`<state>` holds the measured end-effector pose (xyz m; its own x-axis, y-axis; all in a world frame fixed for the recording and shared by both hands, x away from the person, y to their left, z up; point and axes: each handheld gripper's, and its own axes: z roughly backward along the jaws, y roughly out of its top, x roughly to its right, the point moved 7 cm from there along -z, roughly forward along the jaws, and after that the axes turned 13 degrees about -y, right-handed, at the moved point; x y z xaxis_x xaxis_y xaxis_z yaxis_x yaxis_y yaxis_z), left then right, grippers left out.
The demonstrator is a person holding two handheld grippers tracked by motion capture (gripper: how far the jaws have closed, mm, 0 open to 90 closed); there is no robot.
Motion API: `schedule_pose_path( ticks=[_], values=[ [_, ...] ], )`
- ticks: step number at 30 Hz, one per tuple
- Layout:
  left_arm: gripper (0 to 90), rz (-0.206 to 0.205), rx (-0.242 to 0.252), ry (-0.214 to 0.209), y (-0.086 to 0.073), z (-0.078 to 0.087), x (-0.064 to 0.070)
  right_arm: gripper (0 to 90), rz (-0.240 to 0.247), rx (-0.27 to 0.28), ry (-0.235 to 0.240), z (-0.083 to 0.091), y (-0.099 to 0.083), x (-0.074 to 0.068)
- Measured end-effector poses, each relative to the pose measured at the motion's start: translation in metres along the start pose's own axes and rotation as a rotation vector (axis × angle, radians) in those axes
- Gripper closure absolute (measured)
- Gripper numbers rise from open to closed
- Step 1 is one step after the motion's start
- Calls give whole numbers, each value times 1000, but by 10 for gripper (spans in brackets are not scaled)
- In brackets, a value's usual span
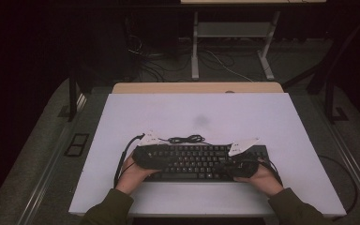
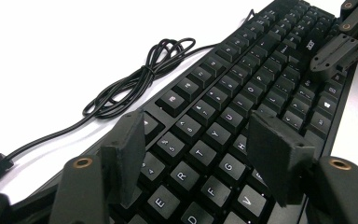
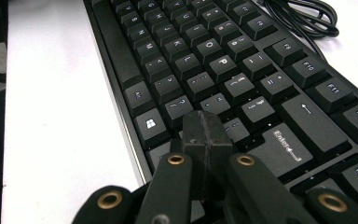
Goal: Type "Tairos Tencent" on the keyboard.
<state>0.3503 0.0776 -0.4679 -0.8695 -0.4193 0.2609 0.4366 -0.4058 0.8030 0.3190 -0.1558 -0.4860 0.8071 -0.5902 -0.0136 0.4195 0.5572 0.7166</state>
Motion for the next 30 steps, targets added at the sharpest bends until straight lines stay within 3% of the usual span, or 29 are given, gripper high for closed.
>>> schedule_pose_path(
  ticks=[7,22,30],
  values=[
    [487,-12,-12,1,0,-2,-1,894,-2,-1,0,0,0,0],
    [876,-21,-68,-26,-2,-8,-1,895,1,-1,1,0,0,-1],
    [891,-28,-94,-33,-3,-13,-2,895,2,-1,1,0,0,-1]
  ],
)
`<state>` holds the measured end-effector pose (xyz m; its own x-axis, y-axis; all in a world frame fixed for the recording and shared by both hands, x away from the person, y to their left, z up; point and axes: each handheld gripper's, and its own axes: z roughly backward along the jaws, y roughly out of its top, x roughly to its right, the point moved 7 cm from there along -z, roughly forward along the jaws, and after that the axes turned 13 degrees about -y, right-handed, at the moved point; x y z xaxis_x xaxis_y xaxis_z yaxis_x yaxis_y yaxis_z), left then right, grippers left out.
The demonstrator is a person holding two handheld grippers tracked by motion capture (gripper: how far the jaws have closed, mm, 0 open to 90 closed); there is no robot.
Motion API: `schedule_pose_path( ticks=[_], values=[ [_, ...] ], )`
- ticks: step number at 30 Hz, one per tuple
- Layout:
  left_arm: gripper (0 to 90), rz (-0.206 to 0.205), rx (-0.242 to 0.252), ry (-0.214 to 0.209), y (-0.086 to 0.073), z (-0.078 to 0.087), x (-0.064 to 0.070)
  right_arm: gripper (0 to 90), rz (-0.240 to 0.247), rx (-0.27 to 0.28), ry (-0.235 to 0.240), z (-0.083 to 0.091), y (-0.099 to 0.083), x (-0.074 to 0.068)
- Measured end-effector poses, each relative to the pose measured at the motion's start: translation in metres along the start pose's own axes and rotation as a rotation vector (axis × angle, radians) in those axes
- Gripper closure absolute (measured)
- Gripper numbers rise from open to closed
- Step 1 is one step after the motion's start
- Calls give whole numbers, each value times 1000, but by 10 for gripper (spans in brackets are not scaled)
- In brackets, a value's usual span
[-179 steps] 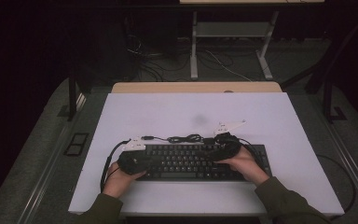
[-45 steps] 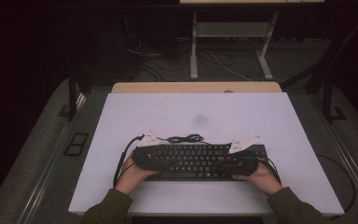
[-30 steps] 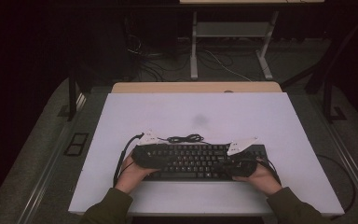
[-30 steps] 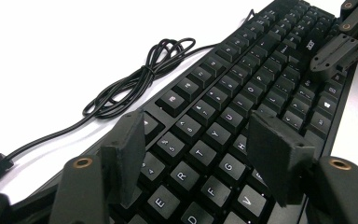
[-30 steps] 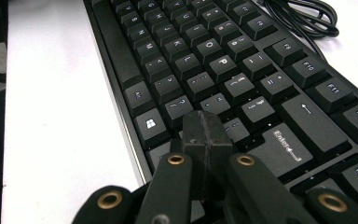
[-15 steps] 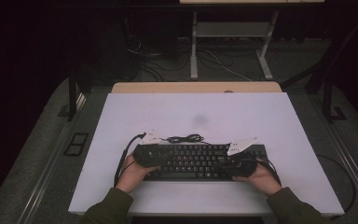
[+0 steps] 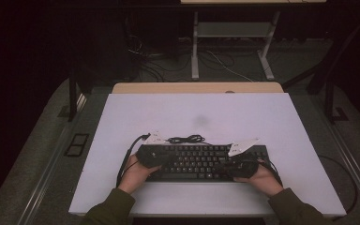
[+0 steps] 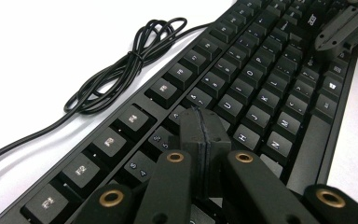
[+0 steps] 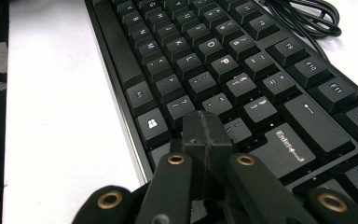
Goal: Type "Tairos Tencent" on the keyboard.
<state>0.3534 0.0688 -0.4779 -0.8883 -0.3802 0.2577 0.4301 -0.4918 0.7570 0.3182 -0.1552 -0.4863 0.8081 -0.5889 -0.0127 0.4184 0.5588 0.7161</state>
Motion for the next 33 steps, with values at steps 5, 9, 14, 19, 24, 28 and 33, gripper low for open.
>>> schedule_pose_path(
  ticks=[5,9,14,19,24,28,33],
  values=[
    [891,-1,-8,-4,0,-3,1,894,0,0,0,0,0,0],
    [891,-1,-8,-3,0,-3,1,894,2,0,0,0,0,0],
    [891,-1,-10,-4,0,-3,1,895,1,0,0,0,0,0],
    [891,1,-16,-10,0,-4,1,895,1,0,-1,0,0,0],
    [891,-6,-29,-10,-2,-6,2,895,1,0,-1,0,0,0],
    [891,-4,-28,-11,-1,-5,2,894,1,0,0,0,0,0],
    [890,-10,-13,-21,1,-1,4,894,2,0,0,0,0,0]
  ],
)
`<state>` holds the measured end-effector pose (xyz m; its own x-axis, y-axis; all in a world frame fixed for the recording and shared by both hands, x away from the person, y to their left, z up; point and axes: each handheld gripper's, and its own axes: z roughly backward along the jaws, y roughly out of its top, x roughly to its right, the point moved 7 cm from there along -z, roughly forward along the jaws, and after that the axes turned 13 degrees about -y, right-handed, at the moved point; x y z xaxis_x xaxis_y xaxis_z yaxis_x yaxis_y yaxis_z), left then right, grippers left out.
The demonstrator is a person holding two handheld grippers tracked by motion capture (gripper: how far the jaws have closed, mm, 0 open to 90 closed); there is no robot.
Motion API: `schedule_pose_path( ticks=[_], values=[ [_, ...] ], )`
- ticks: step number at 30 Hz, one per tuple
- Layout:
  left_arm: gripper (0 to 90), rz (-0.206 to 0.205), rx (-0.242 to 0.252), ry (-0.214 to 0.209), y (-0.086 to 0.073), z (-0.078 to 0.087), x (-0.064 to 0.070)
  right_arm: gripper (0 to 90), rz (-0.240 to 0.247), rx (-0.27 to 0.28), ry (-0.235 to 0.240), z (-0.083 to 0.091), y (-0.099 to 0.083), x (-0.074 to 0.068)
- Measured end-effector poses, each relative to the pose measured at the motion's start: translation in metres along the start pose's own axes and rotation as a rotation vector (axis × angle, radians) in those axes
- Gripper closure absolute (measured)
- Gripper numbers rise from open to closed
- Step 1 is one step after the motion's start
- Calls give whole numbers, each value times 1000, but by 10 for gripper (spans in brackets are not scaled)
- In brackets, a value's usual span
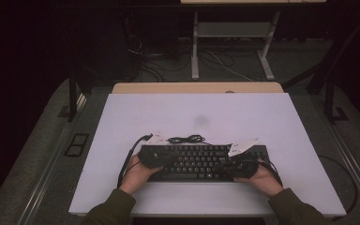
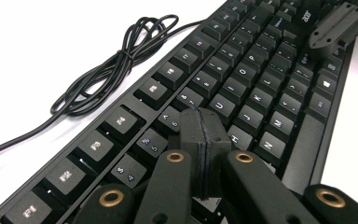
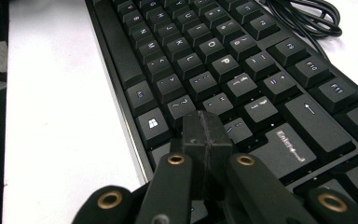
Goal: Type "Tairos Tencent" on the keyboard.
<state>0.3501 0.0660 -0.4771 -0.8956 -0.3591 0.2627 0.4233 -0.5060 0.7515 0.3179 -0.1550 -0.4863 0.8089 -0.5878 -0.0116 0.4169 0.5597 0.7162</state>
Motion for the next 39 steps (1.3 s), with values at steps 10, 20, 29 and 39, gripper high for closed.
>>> schedule_pose_path(
  ticks=[10,20,29,39],
  values=[
    [676,14,35,11,0,8,1,895,-2,5,10,1,1,-1],
    [443,28,60,21,-4,15,1,805,-55,66,22,6,9,3],
    [367,47,86,28,-6,21,1,516,-113,88,14,4,16,10],
    [364,64,106,47,-11,28,0,365,-121,117,-4,1,25,13]
  ],
)
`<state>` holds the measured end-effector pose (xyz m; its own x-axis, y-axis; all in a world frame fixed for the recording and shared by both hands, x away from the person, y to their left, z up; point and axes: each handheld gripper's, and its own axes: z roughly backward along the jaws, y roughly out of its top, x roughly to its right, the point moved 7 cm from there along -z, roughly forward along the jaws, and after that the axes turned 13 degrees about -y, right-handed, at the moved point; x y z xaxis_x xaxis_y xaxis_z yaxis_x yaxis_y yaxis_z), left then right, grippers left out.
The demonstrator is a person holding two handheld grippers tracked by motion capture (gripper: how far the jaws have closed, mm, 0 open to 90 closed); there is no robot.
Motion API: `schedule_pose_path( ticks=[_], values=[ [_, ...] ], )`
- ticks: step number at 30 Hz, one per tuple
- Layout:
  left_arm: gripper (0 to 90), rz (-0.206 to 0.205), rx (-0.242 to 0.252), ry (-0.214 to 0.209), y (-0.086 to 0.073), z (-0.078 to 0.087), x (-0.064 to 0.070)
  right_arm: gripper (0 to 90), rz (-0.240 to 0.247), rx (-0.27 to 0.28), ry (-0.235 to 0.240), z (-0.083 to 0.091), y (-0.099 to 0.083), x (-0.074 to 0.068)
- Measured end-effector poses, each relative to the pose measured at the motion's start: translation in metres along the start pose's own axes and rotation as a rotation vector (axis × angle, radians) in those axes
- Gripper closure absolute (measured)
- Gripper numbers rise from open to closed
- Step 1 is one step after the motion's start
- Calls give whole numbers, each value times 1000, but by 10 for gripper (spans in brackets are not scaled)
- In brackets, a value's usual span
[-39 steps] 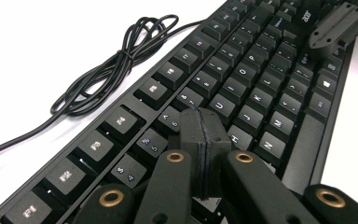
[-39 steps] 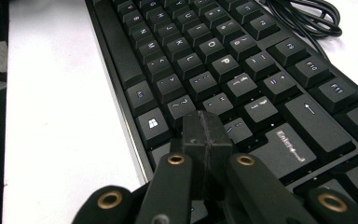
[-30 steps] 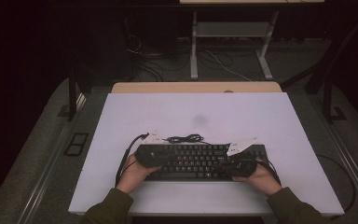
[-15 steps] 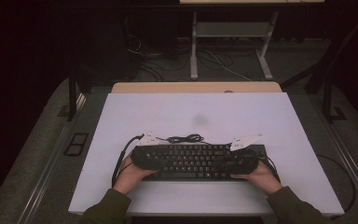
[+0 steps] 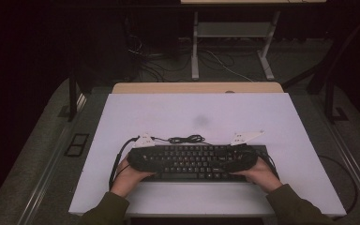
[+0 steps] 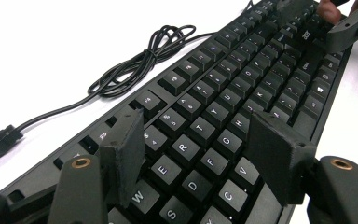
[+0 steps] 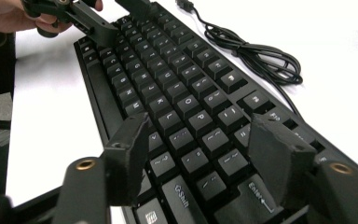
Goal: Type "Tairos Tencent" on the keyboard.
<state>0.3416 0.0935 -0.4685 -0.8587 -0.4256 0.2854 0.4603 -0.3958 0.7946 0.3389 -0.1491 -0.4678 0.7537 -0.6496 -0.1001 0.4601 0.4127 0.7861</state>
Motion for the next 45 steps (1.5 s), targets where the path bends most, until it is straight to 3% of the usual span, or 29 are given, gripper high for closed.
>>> schedule_pose_path(
  ticks=[14,24,30,45],
  values=[
    [486,18,16,37,-7,12,-3,316,15,17,22,-10,11,-2],
    [795,21,26,40,-9,17,-7,310,24,24,37,-18,18,-6],
    [889,16,10,29,-10,13,-7,308,29,22,42,-23,21,-7],
    [891,19,-15,32,-9,4,-10,305,21,19,53,-29,29,-6]
  ],
)
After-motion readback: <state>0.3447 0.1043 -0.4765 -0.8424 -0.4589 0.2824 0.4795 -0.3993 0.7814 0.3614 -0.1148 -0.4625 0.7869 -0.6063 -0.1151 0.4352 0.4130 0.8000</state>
